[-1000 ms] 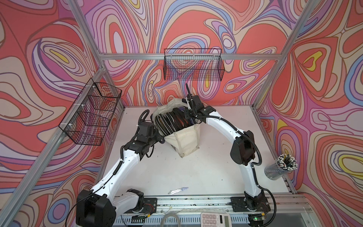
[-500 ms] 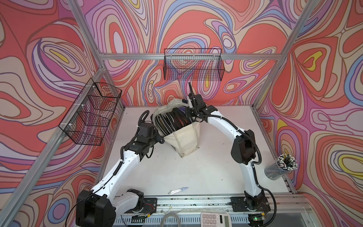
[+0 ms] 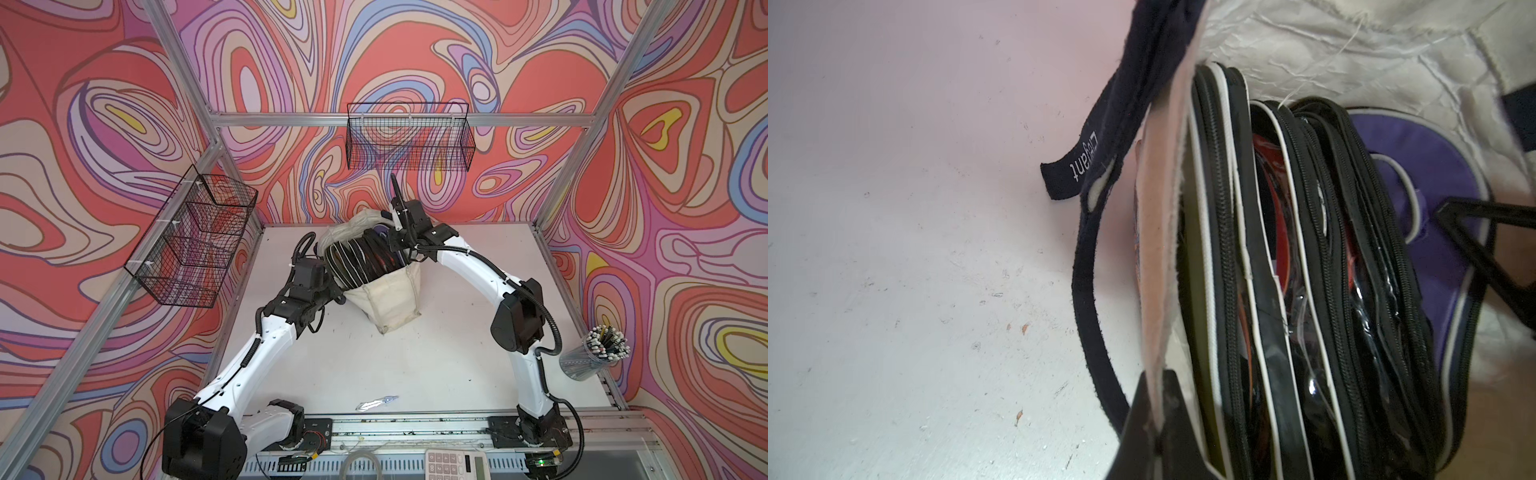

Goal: Remove the ping pong set from the canvas bag
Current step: Pick up the ping pong set from the canvas bag.

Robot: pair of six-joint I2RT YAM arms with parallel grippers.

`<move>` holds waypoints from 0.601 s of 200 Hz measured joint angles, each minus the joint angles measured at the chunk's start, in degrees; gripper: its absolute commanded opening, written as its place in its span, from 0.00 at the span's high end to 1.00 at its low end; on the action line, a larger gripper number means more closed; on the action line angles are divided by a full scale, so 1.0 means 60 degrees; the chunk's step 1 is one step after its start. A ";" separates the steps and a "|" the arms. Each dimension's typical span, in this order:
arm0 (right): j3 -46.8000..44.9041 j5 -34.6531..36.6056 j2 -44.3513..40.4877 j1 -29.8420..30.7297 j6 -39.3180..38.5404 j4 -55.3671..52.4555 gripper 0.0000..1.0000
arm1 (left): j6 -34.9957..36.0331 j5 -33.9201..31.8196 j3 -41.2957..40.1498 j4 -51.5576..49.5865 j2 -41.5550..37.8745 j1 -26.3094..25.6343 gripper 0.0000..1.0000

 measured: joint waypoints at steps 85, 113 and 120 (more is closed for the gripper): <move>0.0831 0.0776 -0.0106 0.0441 -0.0539 -0.0514 1.00 | 0.0080 0.0153 0.0204 -0.0011 0.0080 0.0000 1.00; 0.1129 0.1096 -0.0270 0.0688 -0.0769 -0.0576 1.00 | 0.0109 0.0208 0.0222 0.0000 0.0131 0.0000 1.00; 0.1133 0.1180 -0.0357 0.0736 -0.0823 -0.0576 1.00 | 0.0127 0.0215 0.0240 0.0000 0.0146 0.0000 1.00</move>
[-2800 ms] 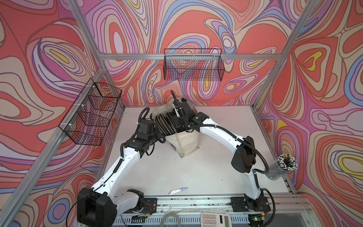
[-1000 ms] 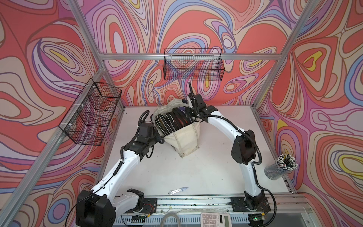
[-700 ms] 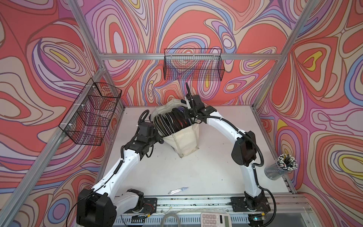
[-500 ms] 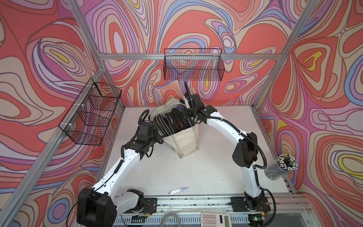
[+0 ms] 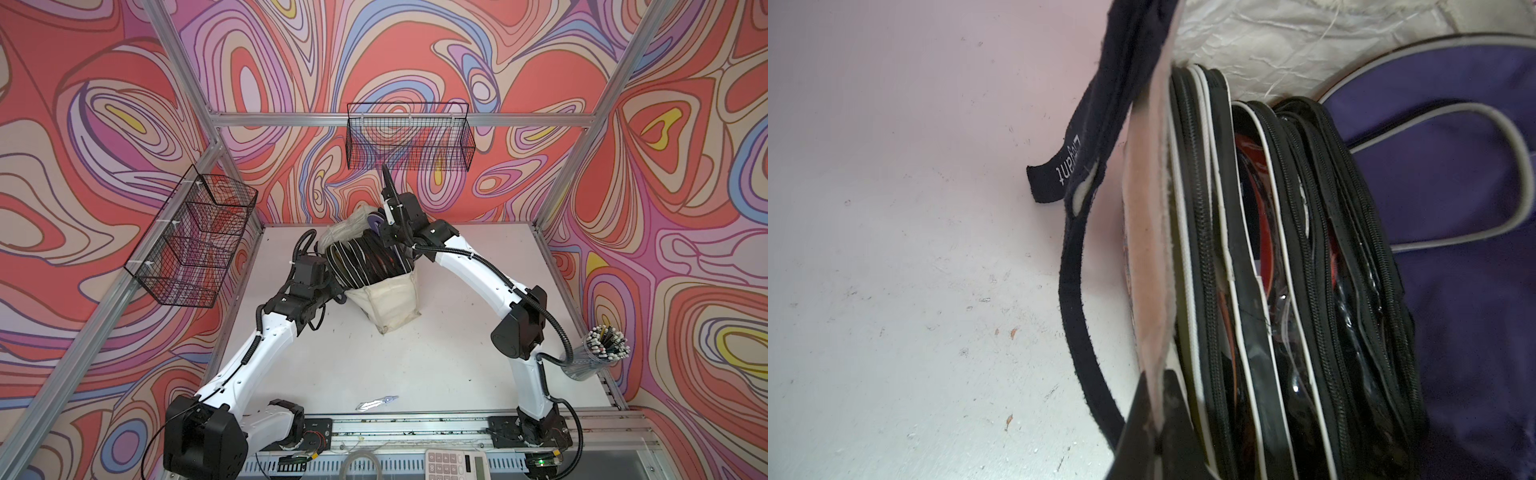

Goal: Remove the ping pong set from the canvas bag
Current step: Pick up the ping pong set from the canvas bag.

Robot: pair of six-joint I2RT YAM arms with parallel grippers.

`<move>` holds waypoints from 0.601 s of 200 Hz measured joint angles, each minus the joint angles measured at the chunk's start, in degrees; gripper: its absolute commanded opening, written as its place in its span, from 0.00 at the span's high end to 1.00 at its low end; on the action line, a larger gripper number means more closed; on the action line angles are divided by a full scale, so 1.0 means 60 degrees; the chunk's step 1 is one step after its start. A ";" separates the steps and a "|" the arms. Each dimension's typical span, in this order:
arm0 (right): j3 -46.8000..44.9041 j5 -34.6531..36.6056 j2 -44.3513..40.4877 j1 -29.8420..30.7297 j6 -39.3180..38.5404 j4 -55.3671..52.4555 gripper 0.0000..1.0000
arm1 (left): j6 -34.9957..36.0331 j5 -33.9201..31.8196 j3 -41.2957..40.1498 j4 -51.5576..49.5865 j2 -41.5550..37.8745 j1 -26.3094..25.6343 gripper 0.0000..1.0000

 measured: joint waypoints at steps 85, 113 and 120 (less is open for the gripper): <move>0.0168 0.0557 -0.1395 0.0215 -0.0463 0.0597 1.00 | 0.0058 0.0076 0.0073 0.0149 0.0364 0.0000 1.00; 0.0361 0.0725 -0.1825 0.0219 -0.0557 0.0885 1.00 | 0.0106 0.0073 0.0073 0.0200 0.0568 0.0000 1.00; 0.0364 0.0787 -0.1945 0.0219 -0.0565 0.0922 1.00 | 0.0113 0.0073 0.0073 0.0222 0.0612 0.0000 1.00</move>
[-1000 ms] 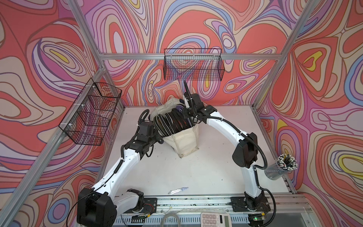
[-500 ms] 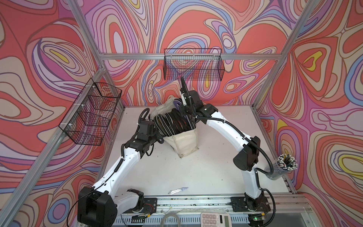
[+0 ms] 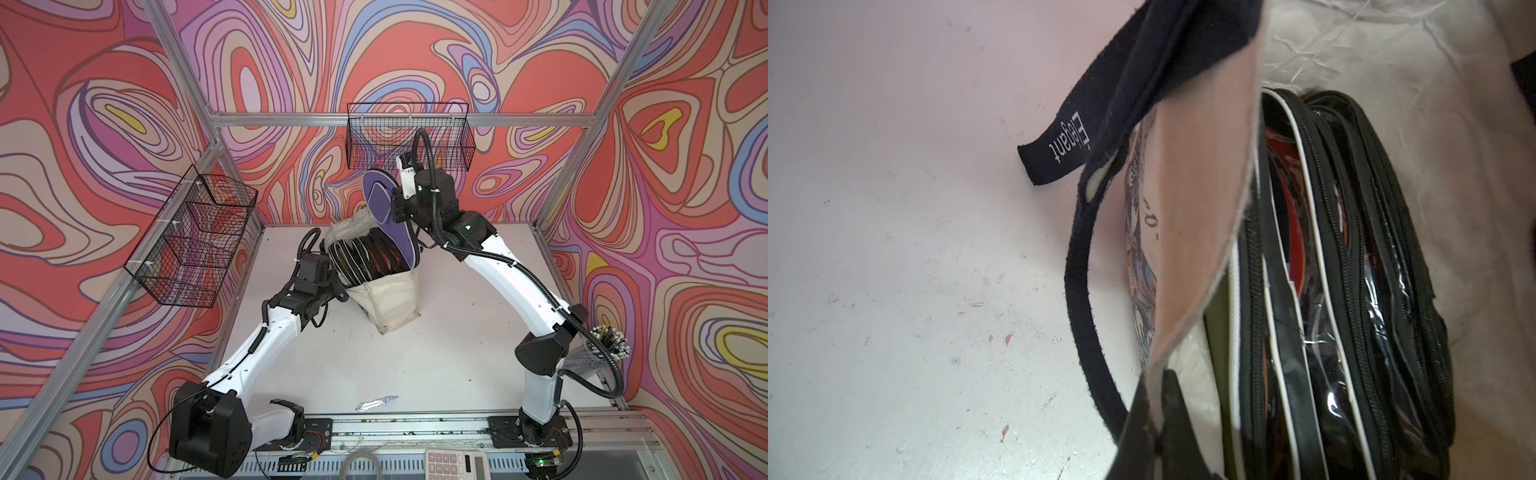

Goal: Remove the ping pong set from the canvas bag
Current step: Pick up the ping pong set from the canvas bag.

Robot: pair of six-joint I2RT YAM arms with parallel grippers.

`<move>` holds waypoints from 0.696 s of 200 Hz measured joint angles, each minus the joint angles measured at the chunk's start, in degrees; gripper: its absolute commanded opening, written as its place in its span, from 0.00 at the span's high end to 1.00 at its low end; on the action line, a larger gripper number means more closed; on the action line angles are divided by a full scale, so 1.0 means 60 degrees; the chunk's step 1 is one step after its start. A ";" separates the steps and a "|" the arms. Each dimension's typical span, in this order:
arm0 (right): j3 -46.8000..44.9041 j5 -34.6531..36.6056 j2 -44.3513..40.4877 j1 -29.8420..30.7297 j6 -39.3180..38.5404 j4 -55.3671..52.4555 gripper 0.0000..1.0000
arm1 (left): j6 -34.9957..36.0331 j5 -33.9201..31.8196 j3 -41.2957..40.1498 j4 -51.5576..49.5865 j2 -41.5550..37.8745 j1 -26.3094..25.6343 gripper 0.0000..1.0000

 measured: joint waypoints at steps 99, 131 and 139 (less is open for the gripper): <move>-0.1075 0.1377 -0.2554 0.0000 0.0040 -0.0040 1.00 | 0.0076 -0.0055 -0.0011 0.0069 -0.0011 0.0506 1.00; -0.2667 0.2022 -0.3734 -0.0102 0.0193 0.0076 1.00 | 0.0215 0.0015 -0.0011 -0.0051 -0.0346 0.0991 1.00; -0.3089 0.2062 -0.3934 -0.0215 0.0299 0.0135 1.00 | 0.0262 0.0044 -0.0011 -0.0120 -0.0415 0.1060 1.00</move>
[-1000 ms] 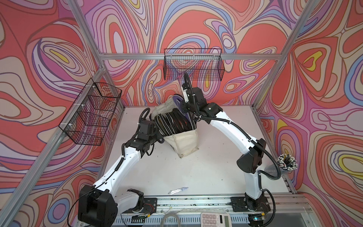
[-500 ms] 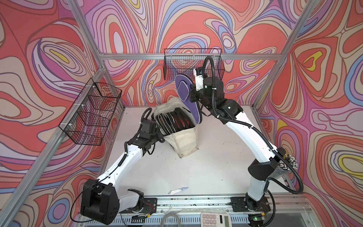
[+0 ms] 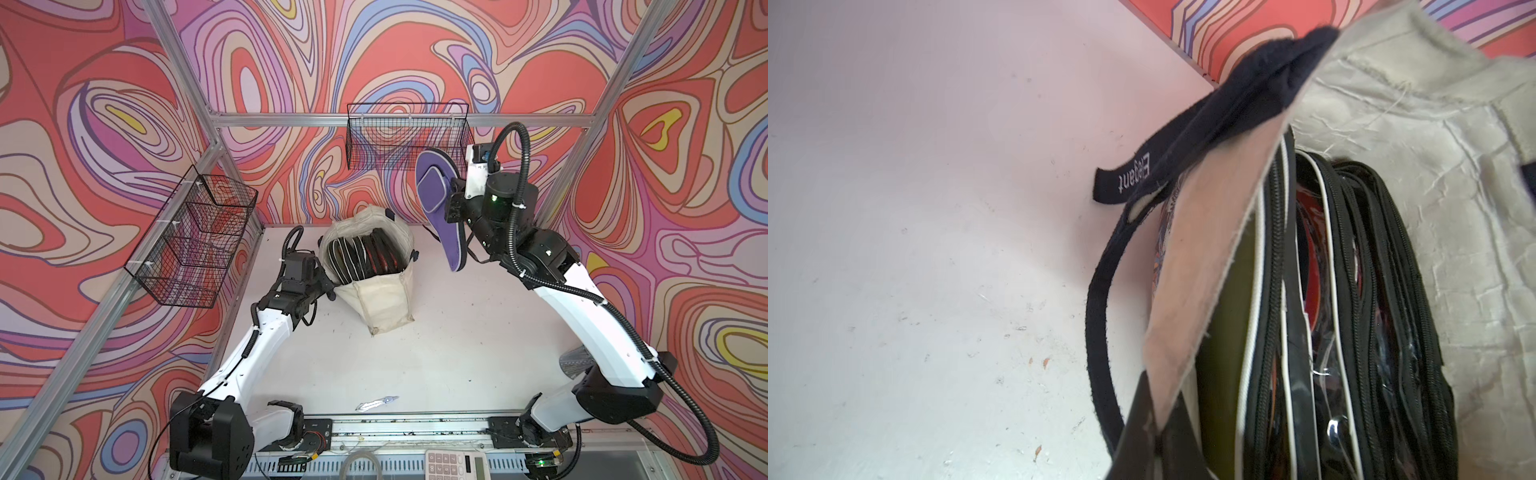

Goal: Remove the ping pong set from the canvas bag
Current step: Pick up the ping pong set from the canvas bag, then place the ping pong set at the center of the board.

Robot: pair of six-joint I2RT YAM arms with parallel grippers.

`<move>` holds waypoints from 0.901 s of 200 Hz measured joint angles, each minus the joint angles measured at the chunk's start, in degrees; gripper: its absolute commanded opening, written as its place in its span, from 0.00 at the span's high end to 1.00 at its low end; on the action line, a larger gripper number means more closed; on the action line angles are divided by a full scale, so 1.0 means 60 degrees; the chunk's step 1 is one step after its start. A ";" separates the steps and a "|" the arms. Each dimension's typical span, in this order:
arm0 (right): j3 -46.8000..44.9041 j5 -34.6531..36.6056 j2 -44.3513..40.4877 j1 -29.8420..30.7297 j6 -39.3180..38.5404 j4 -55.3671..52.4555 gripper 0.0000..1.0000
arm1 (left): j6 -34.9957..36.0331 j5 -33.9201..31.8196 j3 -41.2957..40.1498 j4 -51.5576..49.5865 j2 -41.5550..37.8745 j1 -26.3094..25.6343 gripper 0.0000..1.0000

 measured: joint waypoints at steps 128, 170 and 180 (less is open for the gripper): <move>-0.5428 -0.2080 0.0616 -0.3020 0.2055 0.3621 1.00 | 0.0244 -0.0175 0.0000 -0.1078 -0.0962 0.0503 1.00; -0.5938 -0.3140 0.1938 -0.3173 0.3082 0.5741 1.00 | 0.0240 -0.0200 -0.0036 -0.1093 -0.0962 0.0506 1.00; -0.6065 -0.3399 0.2251 -0.3184 0.3424 0.6306 1.00 | 0.0237 -0.0208 -0.0073 -0.1064 -0.0962 0.0506 1.00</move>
